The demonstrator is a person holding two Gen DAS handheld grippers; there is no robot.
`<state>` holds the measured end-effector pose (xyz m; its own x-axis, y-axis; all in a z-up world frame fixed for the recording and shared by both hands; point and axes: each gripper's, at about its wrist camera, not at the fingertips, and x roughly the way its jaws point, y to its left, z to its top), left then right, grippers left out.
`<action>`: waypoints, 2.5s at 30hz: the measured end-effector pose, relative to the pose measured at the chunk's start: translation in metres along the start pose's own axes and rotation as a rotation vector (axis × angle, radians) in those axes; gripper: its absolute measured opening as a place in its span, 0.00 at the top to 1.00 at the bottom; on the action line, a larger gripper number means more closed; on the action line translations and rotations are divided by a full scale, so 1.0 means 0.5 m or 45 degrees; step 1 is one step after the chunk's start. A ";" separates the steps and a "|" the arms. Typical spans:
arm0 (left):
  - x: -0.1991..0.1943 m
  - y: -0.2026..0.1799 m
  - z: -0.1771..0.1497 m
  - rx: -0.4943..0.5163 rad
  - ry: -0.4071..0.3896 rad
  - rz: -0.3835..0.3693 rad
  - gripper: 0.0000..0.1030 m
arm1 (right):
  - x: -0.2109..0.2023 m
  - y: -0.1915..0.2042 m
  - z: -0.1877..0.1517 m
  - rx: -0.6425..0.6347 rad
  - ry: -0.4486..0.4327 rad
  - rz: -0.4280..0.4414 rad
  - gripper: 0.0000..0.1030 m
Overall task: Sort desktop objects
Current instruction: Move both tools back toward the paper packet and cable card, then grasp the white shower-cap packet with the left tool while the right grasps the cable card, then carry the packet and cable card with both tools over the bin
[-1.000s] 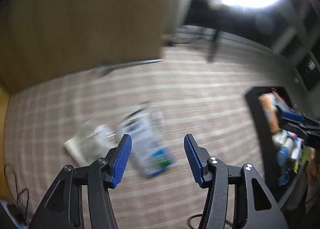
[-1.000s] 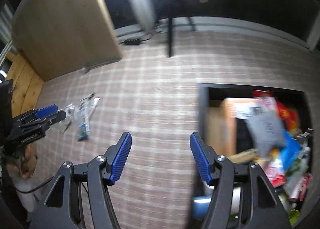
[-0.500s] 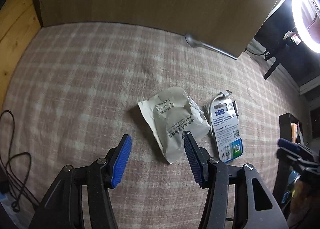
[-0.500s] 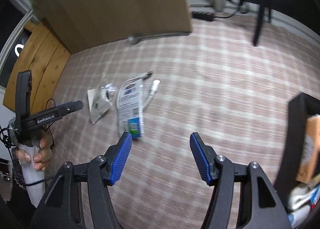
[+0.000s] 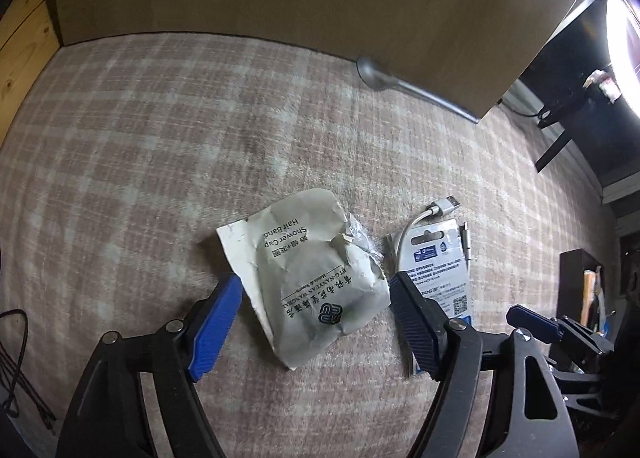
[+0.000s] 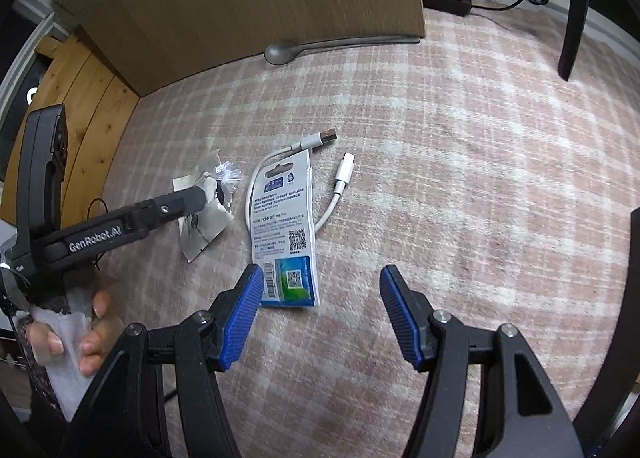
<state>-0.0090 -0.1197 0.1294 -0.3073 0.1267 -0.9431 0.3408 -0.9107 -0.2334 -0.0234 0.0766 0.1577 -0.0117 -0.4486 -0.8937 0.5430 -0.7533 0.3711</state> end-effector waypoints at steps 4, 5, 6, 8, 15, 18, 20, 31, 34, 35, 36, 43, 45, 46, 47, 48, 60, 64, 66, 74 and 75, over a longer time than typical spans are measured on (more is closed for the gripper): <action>0.013 -0.009 0.001 0.016 0.001 0.038 0.28 | 0.014 0.008 0.004 -0.004 0.015 0.010 0.42; 0.015 -0.009 0.001 0.013 0.004 0.040 0.28 | 0.017 0.009 0.004 -0.002 0.017 0.010 0.42; 0.016 -0.009 0.002 0.008 0.005 0.039 0.28 | 0.021 0.011 0.006 -0.003 0.021 0.012 0.42; 0.016 -0.008 0.003 -0.002 0.003 0.036 0.28 | 0.031 0.019 0.007 -0.006 0.033 0.019 0.42; 0.022 -0.019 0.006 0.008 0.006 0.050 0.28 | 0.060 0.037 0.017 -0.018 0.063 0.035 0.43; 0.035 -0.028 0.005 0.024 0.024 0.060 0.27 | 0.077 0.041 0.020 -0.006 0.087 0.048 0.56; 0.043 -0.034 0.004 0.035 0.028 0.073 0.25 | 0.079 0.043 0.019 -0.013 0.086 0.034 0.70; 0.045 -0.054 -0.010 0.104 -0.027 0.095 0.25 | 0.057 0.034 0.003 0.039 0.048 0.083 0.89; 0.037 -0.049 -0.020 0.113 -0.049 0.103 0.38 | 0.042 0.026 -0.006 0.062 0.029 0.079 0.90; 0.034 -0.047 -0.022 0.110 -0.054 0.093 0.42 | 0.044 0.030 -0.004 0.067 0.026 0.081 0.91; 0.031 -0.045 -0.026 0.109 -0.058 0.082 0.44 | 0.039 0.029 -0.007 0.073 0.021 0.079 0.91; -0.002 -0.037 -0.047 0.096 -0.081 0.025 0.71 | -0.002 0.009 -0.030 0.098 -0.022 0.064 0.94; -0.016 -0.038 -0.051 0.085 -0.090 0.024 0.76 | -0.017 0.005 -0.038 0.101 -0.035 0.063 0.95; -0.022 -0.039 -0.053 0.087 -0.093 0.020 0.77 | -0.026 0.004 -0.041 0.105 -0.047 0.059 0.95; -0.027 -0.040 -0.054 0.085 -0.095 0.021 0.77 | -0.030 0.003 -0.039 0.107 -0.053 0.058 0.96; -0.030 -0.035 -0.052 0.080 -0.094 0.017 0.78 | -0.039 -0.001 -0.043 0.108 -0.063 0.058 0.96; -0.103 -0.075 -0.060 0.153 -0.141 -0.056 0.78 | -0.154 -0.063 -0.100 0.161 -0.172 0.035 0.97; -0.120 -0.140 -0.072 0.230 -0.150 -0.076 0.78 | -0.206 -0.089 -0.131 0.196 -0.233 -0.010 0.97; -0.123 -0.183 -0.080 0.276 -0.154 -0.101 0.78 | -0.233 -0.102 -0.143 0.213 -0.259 -0.025 0.97; -0.173 -0.361 -0.142 0.471 -0.149 -0.218 0.78 | -0.396 -0.201 -0.228 0.350 -0.442 -0.114 0.97; -0.171 -0.388 -0.146 0.492 -0.151 -0.225 0.78 | -0.415 -0.215 -0.242 0.371 -0.463 -0.129 0.97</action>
<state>0.0162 0.0750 0.2383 -0.4389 0.2684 -0.8575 -0.0765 -0.9620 -0.2620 0.0220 0.3089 0.2726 -0.3740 -0.4661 -0.8018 0.2664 -0.8821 0.3885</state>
